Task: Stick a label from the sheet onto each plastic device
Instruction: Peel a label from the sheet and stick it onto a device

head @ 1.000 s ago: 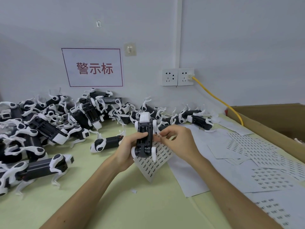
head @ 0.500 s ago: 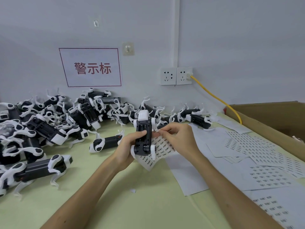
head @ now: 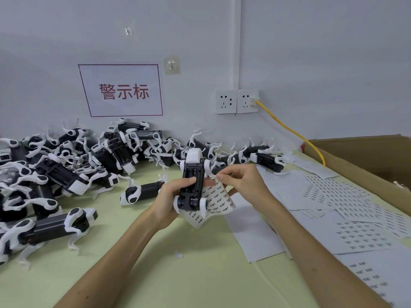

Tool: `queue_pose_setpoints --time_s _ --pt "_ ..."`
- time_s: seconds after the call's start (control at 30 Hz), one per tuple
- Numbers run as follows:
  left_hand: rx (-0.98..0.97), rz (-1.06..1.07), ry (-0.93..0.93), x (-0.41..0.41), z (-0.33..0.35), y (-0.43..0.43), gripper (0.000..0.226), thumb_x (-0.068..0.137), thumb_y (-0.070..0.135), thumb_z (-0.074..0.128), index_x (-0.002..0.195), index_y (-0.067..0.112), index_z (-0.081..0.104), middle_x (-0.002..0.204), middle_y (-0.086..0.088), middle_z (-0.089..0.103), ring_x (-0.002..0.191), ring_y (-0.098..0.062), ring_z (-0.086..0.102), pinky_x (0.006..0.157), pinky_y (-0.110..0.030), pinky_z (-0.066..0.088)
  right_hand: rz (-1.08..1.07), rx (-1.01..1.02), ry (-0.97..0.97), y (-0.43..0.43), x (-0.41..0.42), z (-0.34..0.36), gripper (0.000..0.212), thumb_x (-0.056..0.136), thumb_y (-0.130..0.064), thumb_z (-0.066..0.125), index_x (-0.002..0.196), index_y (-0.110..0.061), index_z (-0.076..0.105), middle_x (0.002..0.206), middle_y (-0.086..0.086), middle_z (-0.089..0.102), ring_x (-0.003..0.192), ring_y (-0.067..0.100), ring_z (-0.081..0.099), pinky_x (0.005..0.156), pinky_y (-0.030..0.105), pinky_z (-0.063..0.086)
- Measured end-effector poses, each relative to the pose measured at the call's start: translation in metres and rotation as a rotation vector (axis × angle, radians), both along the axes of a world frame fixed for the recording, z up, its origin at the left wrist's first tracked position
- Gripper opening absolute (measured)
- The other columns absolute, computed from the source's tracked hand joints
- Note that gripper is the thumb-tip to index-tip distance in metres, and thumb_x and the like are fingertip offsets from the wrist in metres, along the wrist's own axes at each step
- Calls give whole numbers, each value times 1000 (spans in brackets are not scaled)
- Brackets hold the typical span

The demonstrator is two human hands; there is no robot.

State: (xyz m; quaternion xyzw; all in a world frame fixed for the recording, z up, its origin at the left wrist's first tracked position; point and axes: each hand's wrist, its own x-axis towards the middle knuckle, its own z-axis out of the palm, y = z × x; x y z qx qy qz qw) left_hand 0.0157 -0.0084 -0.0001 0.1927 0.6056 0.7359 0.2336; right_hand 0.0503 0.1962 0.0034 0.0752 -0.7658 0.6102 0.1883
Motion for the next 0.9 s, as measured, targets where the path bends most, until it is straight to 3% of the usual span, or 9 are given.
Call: queue_pose_setpoints --time_s 0.1,0.27,0.47,0.57,0.67,0.77,0.9 --pt "11 -6 1 0 0 -1 40 82 36 58 108 16 81 123 -10 73 106 -24 73 85 -34 60 5 -17 -23 3 -1 0 15 90 -6 70 81 -16 76 71 0 73 64 11 68 54 26 55" --pt "2 -11 11 -2 1 -2 41 83 36 59 112 16 80 126 -7 72 111 -23 71 97 -39 53 -72 -74 6 5 -3 -2 19 93 -1 66 81 -14 73 66 0 71 57 12 64 59 23 54" --pt "21 110 34 -6 5 -3 35 82 39 59 97 19 83 123 -5 74 108 -23 70 100 -41 51 -113 -185 89 5 -2 0 20 90 5 66 82 -11 74 70 2 74 65 14 71 67 24 59" --pt "-21 129 35 -10 4 -7 33 93 36 55 92 19 84 120 -6 75 108 -25 71 101 -43 49 -145 -181 101 6 -3 0 25 88 7 67 83 -16 74 73 0 74 68 15 73 70 26 59" --pt "-22 213 87 -12 3 -6 38 100 33 50 86 19 83 112 -6 77 96 -18 73 87 -37 53 -168 -106 131 6 -5 -1 34 86 12 64 96 -19 72 76 0 71 71 20 73 78 34 60" --pt "47 307 184 -13 8 -11 39 99 32 50 78 22 81 106 -2 77 86 -11 71 77 -32 54 -148 20 182 3 -5 -1 47 83 18 56 112 -17 67 73 -4 70 71 18 71 77 31 58" --pt "179 136 178 -17 18 -21 38 90 36 53 88 2 70 126 -11 72 112 -19 69 87 -38 51 -93 89 205 -6 -1 -1 58 83 19 45 127 -15 61 73 -4 68 69 13 64 72 22 51"
